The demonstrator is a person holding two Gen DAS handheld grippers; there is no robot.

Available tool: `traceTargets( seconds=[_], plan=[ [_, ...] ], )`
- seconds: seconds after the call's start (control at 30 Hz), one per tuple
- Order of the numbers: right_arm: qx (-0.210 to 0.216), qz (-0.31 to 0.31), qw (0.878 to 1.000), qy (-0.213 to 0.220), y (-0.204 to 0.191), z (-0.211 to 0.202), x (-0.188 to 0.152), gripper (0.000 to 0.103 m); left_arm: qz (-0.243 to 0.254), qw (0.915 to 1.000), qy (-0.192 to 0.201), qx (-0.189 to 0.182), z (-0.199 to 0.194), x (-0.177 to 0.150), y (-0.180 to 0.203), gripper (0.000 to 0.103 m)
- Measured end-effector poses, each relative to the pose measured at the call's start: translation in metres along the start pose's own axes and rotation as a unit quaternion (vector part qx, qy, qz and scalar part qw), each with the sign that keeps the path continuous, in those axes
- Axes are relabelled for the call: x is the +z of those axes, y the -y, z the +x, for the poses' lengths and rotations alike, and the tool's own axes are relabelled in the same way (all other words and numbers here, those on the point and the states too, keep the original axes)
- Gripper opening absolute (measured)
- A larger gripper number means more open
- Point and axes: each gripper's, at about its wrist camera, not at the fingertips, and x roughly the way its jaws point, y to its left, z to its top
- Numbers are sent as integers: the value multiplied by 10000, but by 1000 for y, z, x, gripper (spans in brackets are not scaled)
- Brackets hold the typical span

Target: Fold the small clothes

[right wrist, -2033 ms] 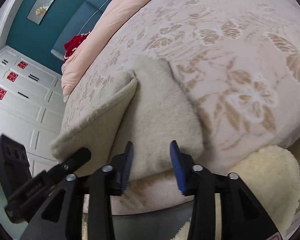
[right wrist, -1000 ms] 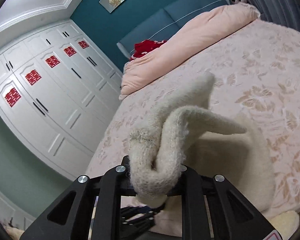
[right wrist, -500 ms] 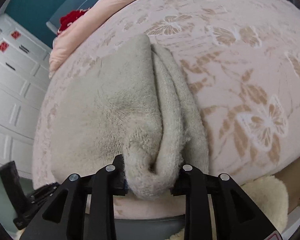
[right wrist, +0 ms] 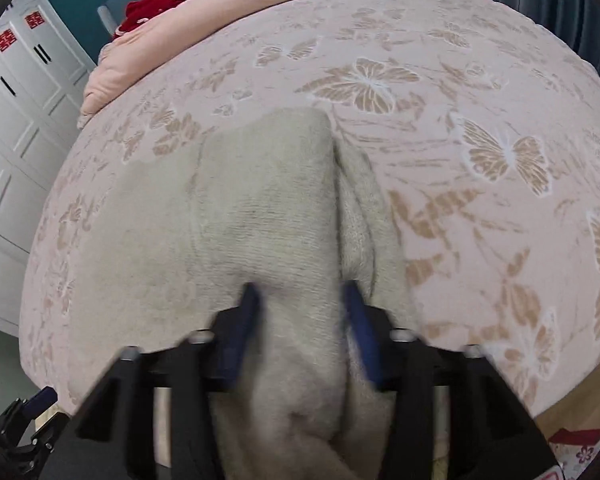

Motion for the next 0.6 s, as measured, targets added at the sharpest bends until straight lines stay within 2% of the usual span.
traceTargets(
  seconds=[0.07, 0.13, 0.17, 0.2, 0.27, 0.3, 0.33, 0.4, 0.43, 0.47, 0.5, 0.57, 0.6],
  plan=[
    [435, 223, 9978, 452, 2, -31, 6, 11, 2, 10000, 75, 12, -7, 2, -1, 65],
    [544, 318, 9948, 804, 8, -57, 7, 10, 17, 9999, 86, 55, -8, 2, -3, 65],
    [471, 346, 9953, 768, 14, -55, 4, 10, 11, 9999, 67, 99, -7, 1, -3, 65],
    [295, 375, 9975, 524, 23, -41, -1, 11, -6, 9999, 30, 124, -4, 1, -3, 65],
    [-128, 201, 9994, -257, 32, 4, -9, 13, -66, 9999, -82, 95, 2, 1, -2, 65],
    [-140, 208, 9996, -107, 34, 1, -12, 14, -81, 9999, -110, 42, 4, 1, 0, 65],
    [-133, 285, 9995, 103, 32, -14, -11, 22, -74, 9999, -138, 19, 5, 0, 2, 65],
    [-327, 337, 9967, 661, 19, -54, -7, 27, 27, 9999, -137, 41, 4, -1, 8, 67],
    [-219, 171, 9949, 969, 6, -75, -7, 27, 88, 9999, -118, 81, 3, -2, 11, 70],
    [1, 4, 9939, 1099, -6, -90, -6, 27, 134, 9997, -93, 158, 2, -3, 13, 78],
    [288, -134, 9931, 1128, -20, -100, -7, 27, 162, 9996, -49, 233, 1, -3, 16, 80],
    [967, -470, 9907, 835, -50, -100, -13, 25, 237, 9992, -65, 311, 3, -4, 20, 81],
    [1111, -684, 9896, 609, -66, -91, -17, 20, 278, 9989, -139, 364, 6, -3, 21, 81]
  ],
)
